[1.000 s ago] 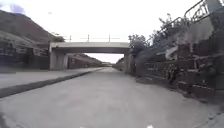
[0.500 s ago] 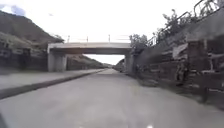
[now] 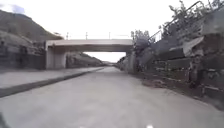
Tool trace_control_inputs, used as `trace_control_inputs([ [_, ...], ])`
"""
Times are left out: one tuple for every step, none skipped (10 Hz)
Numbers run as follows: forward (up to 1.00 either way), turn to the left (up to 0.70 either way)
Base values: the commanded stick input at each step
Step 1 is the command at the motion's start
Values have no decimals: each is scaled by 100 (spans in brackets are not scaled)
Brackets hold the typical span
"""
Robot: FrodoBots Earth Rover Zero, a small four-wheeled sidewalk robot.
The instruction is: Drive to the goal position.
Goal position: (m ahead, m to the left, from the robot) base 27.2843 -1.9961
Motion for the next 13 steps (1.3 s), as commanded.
trace_control_inputs([
  [70, 0],
  [70, 13],
  [70, 26],
  [70, 0],
  [70, 0],
  [70, 0],
  [70, 0],
  [70, 0],
  [70, 0],
  [70, 0],
  [70, 0],
  [70, 0],
  [70, 0],
])
